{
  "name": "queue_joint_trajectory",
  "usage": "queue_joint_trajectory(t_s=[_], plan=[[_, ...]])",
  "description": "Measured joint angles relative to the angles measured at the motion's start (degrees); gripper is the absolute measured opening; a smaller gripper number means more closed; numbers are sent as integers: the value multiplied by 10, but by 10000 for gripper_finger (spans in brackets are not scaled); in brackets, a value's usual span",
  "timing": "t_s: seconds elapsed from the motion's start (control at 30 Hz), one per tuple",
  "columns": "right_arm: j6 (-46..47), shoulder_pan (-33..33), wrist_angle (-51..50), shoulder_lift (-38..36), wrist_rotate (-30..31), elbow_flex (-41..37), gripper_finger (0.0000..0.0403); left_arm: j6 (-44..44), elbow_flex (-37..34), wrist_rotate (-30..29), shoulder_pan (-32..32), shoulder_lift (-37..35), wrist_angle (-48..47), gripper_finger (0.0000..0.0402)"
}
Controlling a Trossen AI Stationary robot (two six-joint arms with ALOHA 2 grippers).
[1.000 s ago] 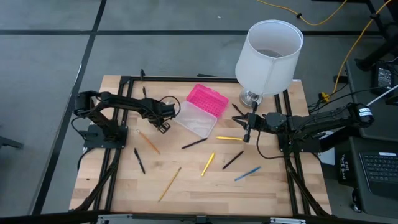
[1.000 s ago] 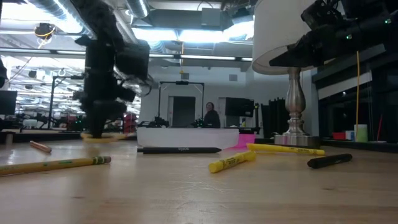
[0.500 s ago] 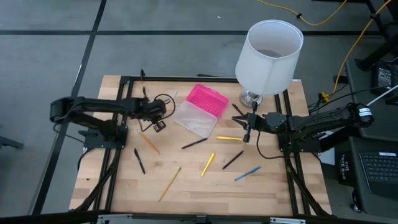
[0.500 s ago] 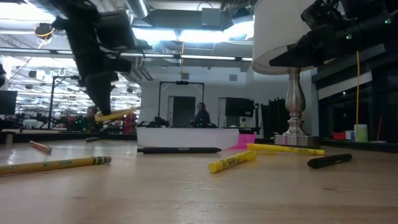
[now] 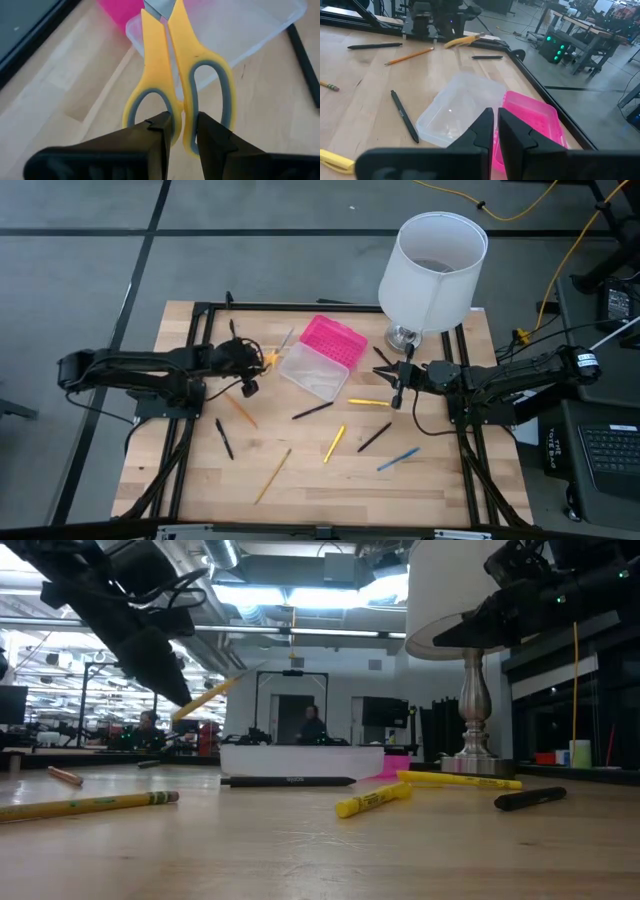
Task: Pick & place school supplies into a supply box
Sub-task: Put the yellow scissors into the pink supply box
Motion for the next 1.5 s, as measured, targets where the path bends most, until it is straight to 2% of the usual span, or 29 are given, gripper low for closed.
queue_joint_trajectory(t_s=[0.13, 0.33, 0.73, 1.03, 1.3, 1.5], plan=[[-1, 0, 0, 0, 0, 0, 31, 61, 0, 9, 0, -4, 36, 57], [1, 0, 15, 0, 0, 0, 31, 106, 0, 76, 0, -4, 96, 57], [11, 0, 22, 0, 0, 0, 31, 130, 0, 76, -5, -4, 125, 57], [2, 0, 25, 0, -8, 0, 27, 161, 2, 75, -58, 2, 151, 57], [-14, 0, 26, 0, -30, 0, 5, 167, 64, 76, -78, 83, 140, 57], [0, 0, 30, 0, -30, 0, 25, 208, 144, 76, -72, 188, 75, 57]])
